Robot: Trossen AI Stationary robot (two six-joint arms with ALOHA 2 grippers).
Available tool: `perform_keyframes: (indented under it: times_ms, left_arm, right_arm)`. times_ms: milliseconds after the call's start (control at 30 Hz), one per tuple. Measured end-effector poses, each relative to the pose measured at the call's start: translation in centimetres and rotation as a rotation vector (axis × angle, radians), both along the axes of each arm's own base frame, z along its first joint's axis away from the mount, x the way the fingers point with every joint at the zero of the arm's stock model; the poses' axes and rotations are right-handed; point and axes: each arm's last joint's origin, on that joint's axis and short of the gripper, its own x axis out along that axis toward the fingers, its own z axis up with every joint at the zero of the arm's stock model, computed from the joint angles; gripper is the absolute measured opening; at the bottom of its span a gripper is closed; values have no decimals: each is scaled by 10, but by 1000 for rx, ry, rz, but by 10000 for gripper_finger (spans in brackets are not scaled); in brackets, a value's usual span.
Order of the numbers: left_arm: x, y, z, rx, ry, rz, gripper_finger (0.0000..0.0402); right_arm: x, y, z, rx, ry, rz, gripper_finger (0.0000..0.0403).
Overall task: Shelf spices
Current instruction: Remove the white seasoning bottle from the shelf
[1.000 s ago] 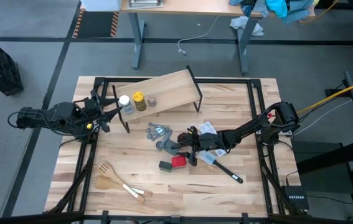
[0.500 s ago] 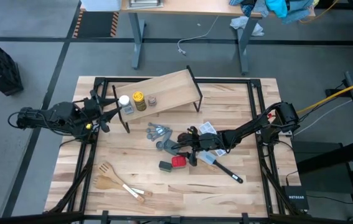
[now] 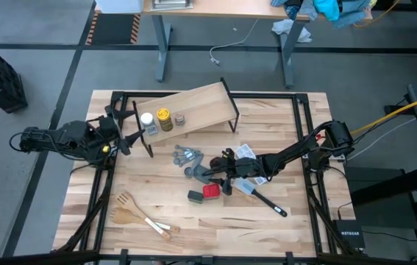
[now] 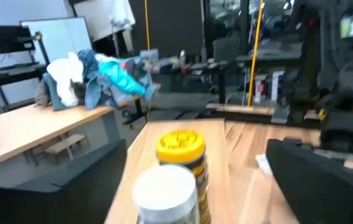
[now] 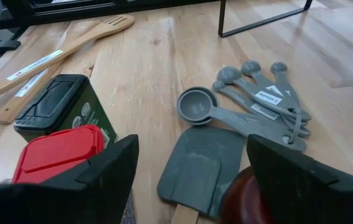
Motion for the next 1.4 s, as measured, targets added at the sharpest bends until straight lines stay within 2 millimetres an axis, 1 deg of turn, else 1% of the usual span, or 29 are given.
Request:
perform_keyframes:
  times_ms: [67,167,267,467,567,800,1033,1200,1400]
  left_arm:
    - [0,1,-3,-13,25,24,393]
    - [-1,1,-11,-65,63,52,385]
    - [-2,2,-15,-99,84,78,386]
    - [-3,2,-18,-109,107,98,399]
    - [-3,3,-25,-141,128,116,399]
    - [0,4,-38,-138,158,148,400]
    - [6,6,-42,-92,122,162,400]
    - [8,8,-46,-96,121,156,400]
    - [13,10,-44,-88,123,131,400]
  right_arm:
    - [0,0,0,-2,6,0,305]
    - [-1,0,-1,0,12,8,305]
    - [-1,0,-1,3,14,16,305]
    - [-1,0,-1,4,14,17,305]
    - [-1,0,-1,4,14,17,305]
    - [-1,0,-1,4,15,17,305]
    - [-1,0,-1,5,15,17,305]
    - [-1,0,-1,5,14,17,305]
    - [-1,0,-1,7,14,16,305]
